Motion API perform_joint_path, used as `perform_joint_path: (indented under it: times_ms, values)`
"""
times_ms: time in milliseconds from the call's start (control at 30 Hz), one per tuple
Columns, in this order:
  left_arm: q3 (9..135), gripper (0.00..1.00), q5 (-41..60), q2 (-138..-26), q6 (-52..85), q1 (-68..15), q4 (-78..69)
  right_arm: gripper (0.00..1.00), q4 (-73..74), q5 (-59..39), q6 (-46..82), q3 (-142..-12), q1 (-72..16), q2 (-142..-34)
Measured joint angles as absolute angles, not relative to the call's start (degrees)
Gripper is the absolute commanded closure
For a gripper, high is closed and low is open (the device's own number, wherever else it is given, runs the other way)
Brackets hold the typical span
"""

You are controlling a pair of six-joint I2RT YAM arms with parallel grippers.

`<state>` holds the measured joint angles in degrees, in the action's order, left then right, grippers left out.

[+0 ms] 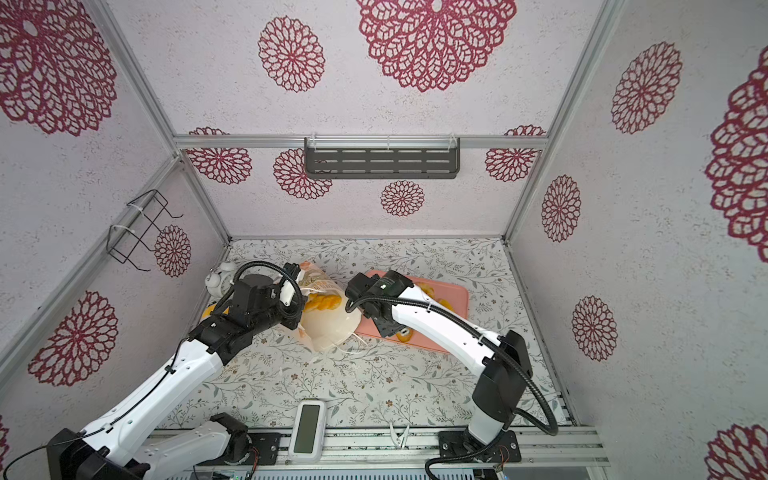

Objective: Take the fake bread out of the paper bag
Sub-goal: 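Move the open tongs from the tray back to the bag opening with the right gripper, then reach the tongs deep into the bag toward the remaining yellow breads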

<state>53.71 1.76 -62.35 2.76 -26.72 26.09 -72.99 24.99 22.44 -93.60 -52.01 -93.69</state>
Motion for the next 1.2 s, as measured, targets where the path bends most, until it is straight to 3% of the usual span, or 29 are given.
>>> perform_joint_path:
  times_ms: [267, 533, 800, 1200]
  values:
    - [52.1, 1.0, 4.1, -58.2, 1.3, -26.7, 26.7, 0.64, -62.0, 7.8, 22.9, -85.9, -52.5, -75.3]
    - [51.6, 1.0, 4.6, -57.2, 0.7, -26.7, 26.8, 0.64, -40.4, -8.9, 31.7, -66.0, -53.7, -65.6]
    - [51.5, 1.0, 4.7, -57.3, 0.7, -26.7, 26.9, 0.64, -24.7, -14.8, 38.0, -57.0, -55.9, -67.5]
    - [51.6, 1.0, 5.2, -57.5, 1.0, -26.7, 27.1, 0.56, -20.2, -10.1, 38.1, -63.7, -56.1, -78.8]
